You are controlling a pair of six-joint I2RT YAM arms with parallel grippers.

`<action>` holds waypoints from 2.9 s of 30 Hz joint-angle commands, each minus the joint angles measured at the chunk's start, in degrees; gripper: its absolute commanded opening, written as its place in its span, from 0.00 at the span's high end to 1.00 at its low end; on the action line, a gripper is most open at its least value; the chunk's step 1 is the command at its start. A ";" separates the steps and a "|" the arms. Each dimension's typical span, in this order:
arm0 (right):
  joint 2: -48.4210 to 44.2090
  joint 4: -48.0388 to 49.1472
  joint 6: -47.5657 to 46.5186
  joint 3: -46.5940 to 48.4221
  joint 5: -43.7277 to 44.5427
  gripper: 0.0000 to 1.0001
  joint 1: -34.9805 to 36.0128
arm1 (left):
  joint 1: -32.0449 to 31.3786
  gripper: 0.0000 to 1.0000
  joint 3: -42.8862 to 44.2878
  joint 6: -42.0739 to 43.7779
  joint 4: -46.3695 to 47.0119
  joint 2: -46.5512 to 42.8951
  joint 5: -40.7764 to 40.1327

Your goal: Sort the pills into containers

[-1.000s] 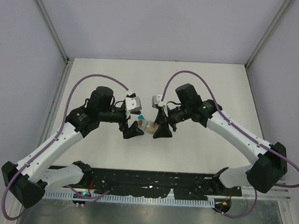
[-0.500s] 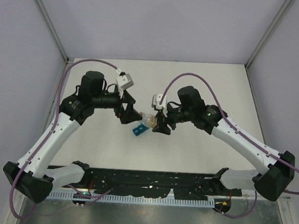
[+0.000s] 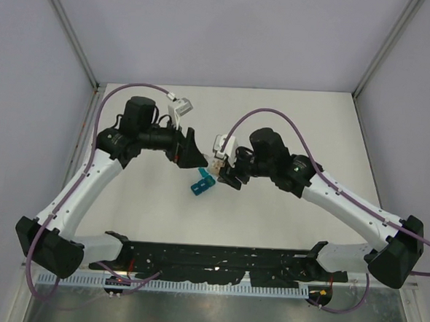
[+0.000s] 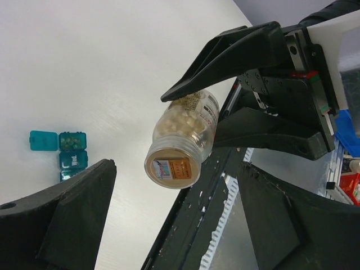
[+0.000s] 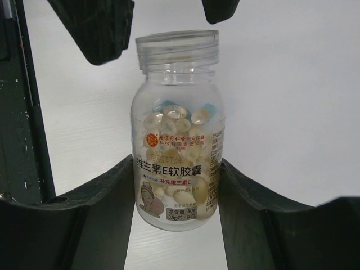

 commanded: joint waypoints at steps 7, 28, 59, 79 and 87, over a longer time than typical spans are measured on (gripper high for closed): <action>-1.54 3.30 0.84 1.59 3.44 0.94 1.09 | 0.39 0.26 2.54 -3.85 0.63 2.53 3.50; -2.33 1.29 -1.26 0.36 -1.83 0.94 1.18 | 0.39 0.99 4.39 3.08 -4.27 6.13 8.77; 3.29 -5.48 -1.62 3.87 -31.00 0.94 -4.35 | -3.91 1.00 -4.74 23.84 -1.40 -3.17 6.23; 9.36 -12.60 -4.17 7.48 -40.51 0.95 -5.32 | -10.68 0.65 -9.58 33.86 3.79 -7.84 3.60; 7.34 -9.36 -2.06 5.63 -33.58 0.94 -5.06 | -10.24 0.24 -8.00 27.81 4.93 -7.92 -3.52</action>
